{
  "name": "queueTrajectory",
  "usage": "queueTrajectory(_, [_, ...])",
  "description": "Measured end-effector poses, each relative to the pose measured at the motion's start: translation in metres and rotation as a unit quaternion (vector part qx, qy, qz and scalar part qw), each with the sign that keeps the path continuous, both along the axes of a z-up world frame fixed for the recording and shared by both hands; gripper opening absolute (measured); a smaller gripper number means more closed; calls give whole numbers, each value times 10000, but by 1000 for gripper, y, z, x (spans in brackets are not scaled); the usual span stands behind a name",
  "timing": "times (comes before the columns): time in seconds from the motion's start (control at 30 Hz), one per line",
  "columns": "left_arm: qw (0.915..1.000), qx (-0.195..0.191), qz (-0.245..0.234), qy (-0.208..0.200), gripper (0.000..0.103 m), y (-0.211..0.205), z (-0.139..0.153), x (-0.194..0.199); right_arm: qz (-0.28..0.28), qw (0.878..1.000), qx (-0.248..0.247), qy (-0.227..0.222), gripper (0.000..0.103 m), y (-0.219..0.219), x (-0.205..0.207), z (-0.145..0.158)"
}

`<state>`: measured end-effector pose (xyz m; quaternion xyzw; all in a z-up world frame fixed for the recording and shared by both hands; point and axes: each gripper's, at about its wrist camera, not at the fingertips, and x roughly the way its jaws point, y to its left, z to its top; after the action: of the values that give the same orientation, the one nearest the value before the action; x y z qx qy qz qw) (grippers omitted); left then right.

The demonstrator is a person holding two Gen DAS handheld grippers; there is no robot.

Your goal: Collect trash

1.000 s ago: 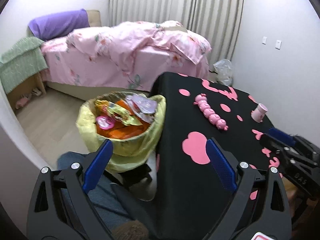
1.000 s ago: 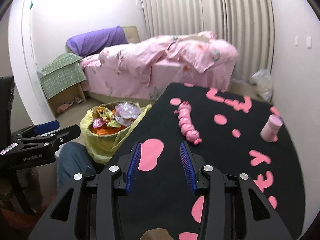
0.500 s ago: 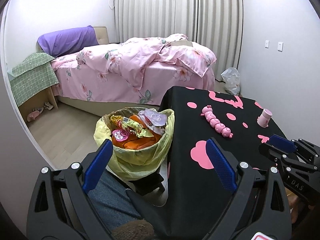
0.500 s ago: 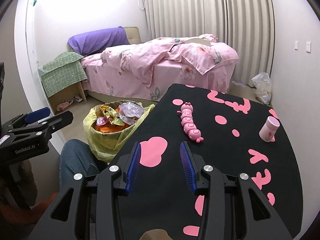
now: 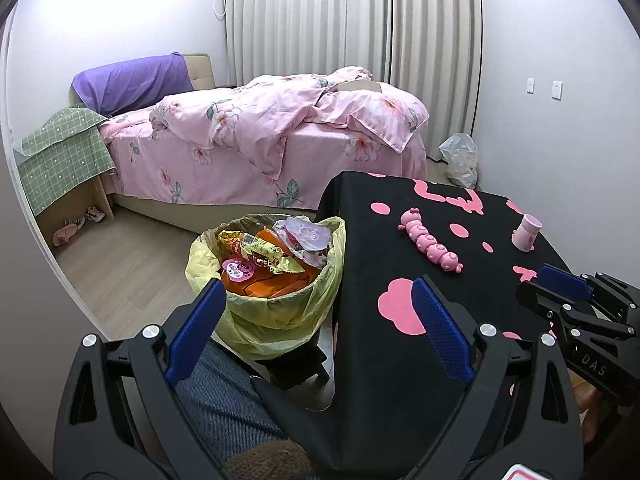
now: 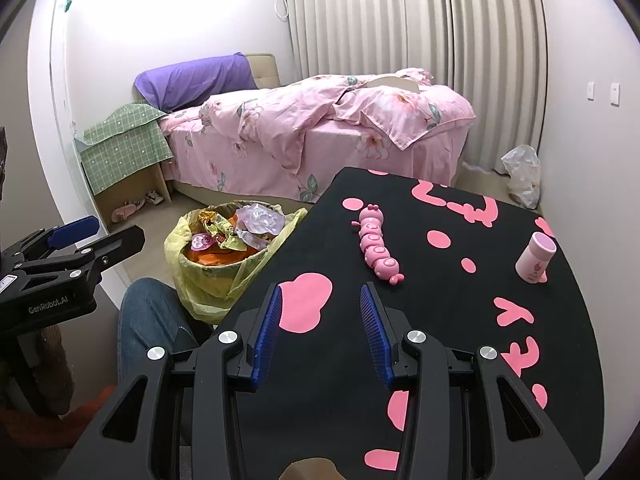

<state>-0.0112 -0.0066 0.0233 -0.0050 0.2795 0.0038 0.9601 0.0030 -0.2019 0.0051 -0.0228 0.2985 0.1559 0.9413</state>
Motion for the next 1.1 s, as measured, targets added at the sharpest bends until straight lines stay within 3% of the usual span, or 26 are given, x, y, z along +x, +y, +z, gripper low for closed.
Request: queueTrajectory(1.1, [10000,3,-57,24,89,0,-2,-1,-32,10000,14,27,39,0,0,0])
